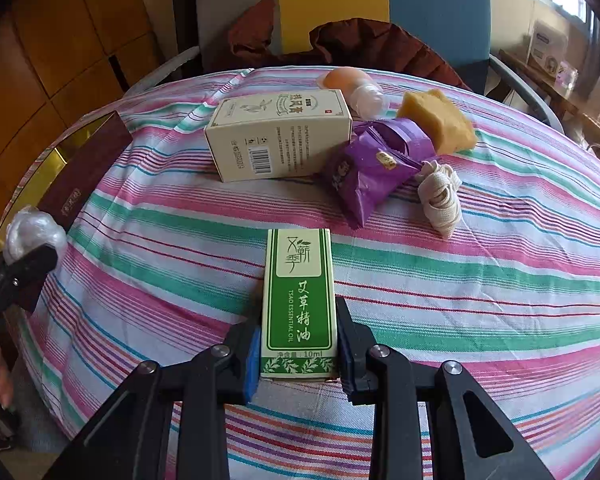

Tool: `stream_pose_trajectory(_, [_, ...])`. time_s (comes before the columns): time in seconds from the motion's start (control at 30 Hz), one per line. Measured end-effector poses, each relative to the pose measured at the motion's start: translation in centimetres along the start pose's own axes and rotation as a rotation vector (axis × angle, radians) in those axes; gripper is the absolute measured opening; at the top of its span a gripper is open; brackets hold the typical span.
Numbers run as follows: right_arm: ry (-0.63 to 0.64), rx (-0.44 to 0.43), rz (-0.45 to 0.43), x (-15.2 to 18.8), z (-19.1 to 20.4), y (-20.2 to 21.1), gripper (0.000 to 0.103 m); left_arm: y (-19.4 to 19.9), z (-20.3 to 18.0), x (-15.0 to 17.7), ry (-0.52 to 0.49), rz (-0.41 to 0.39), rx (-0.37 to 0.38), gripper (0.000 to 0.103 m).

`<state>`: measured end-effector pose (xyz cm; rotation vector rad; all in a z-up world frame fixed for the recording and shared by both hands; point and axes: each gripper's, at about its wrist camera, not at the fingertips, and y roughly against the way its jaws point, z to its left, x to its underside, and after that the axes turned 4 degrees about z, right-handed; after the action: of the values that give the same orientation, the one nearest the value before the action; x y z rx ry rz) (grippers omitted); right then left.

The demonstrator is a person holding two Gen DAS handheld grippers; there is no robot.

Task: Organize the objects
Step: 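Lower the plastic bundle into the gold tray with the left tool while the right lowers the box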

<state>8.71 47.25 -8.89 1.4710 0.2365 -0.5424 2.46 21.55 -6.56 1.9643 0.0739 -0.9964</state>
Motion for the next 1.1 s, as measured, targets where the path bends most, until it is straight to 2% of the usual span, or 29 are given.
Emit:
stream_pose_trajectory(0.3, [0.011,0.044,-0.017,0.2,0.8,0.0,0.031,3.6,6.0,-0.8,0.150,-0.057,-0.047,0.038])
stream_pose_trajectory(0.47, [-0.012,0.050,-0.014,0.4,1.2,0.1,0.031,5.4,10.3,-1.2,0.235,-0.089,-0.100,0.038])
stream_pose_trajectory(0.63, [-0.022,0.044,-0.010,0.5,2.7,0.4,0.031,6.1,14.9,-1.4,0.315,-0.067,-0.160,0.038])
stream_pose_trajectory(0.83, [0.076,0.014,-0.086,0.5,8.4,2.3,0.031,6.5,19.5,-1.2,0.401,-0.033,-0.203,0.038])
stream_pose_trajectory(1.03, [0.225,-0.034,-0.181,-0.3,15.5,4.4,0.031,6.4,21.8,-1.0,0.451,-0.014,-0.220,0.040])
stream_pose_trajectory(1.1, [0.283,-0.052,-0.208,-0.5,17.9,5.1,0.031,6.2,22.5,-1.2,0.474,-0.011,-0.218,0.048])
